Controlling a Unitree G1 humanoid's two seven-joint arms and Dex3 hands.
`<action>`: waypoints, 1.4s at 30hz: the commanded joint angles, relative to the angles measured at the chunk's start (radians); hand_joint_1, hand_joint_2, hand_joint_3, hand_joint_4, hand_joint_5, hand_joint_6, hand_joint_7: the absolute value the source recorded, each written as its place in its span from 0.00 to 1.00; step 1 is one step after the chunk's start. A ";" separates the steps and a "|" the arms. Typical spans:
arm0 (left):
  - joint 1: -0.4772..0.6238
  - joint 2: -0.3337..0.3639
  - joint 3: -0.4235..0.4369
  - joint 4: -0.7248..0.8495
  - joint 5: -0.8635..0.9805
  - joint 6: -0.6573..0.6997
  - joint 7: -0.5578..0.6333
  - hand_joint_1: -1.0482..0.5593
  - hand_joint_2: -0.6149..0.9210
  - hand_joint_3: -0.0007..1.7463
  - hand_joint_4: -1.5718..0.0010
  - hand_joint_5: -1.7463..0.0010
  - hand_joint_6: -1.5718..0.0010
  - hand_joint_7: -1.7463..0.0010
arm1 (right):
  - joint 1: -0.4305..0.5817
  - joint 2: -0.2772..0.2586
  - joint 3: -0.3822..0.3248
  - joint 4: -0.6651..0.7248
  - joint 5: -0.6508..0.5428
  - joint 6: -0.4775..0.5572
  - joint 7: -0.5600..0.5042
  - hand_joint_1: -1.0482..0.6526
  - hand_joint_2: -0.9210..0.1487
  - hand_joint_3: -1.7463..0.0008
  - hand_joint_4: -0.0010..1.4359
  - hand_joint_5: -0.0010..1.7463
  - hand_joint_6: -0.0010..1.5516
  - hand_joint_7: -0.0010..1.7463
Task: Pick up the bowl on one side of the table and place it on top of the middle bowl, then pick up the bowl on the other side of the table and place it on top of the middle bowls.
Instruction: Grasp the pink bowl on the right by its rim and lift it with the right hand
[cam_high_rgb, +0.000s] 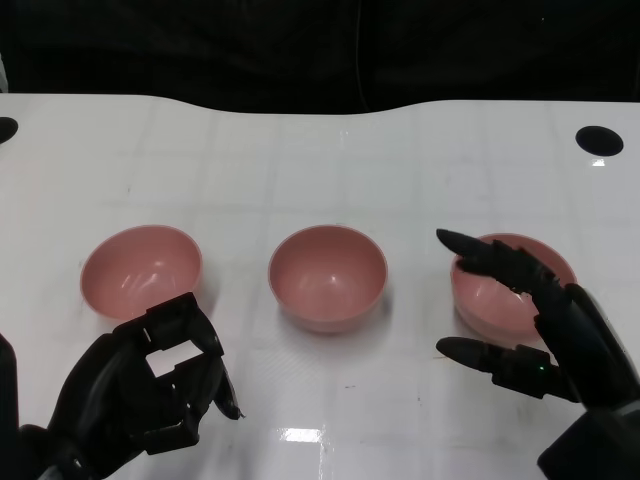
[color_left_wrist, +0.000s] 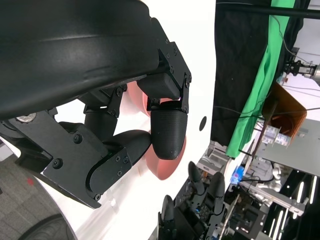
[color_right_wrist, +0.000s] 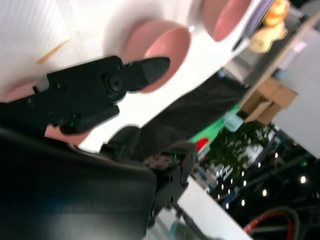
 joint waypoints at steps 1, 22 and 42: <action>0.008 0.017 0.001 0.004 0.010 -0.014 -0.003 0.48 0.66 0.73 0.53 0.00 0.55 0.10 | -0.011 -0.033 -0.004 -0.011 -0.134 0.015 -0.120 0.26 0.05 1.00 0.02 0.45 0.16 0.08; 0.008 0.017 0.003 -0.001 0.003 -0.001 0.006 0.48 0.67 0.72 0.54 0.00 0.55 0.11 | -0.032 -0.126 0.165 -0.111 -0.584 0.566 -0.094 0.24 0.06 1.00 0.04 0.38 0.17 0.04; 0.002 0.024 0.005 -0.008 0.002 0.022 0.013 0.50 0.66 0.72 0.53 0.00 0.53 0.12 | -0.255 -0.167 0.330 0.318 -0.580 0.595 -0.224 0.39 0.00 0.92 0.52 0.15 0.47 0.03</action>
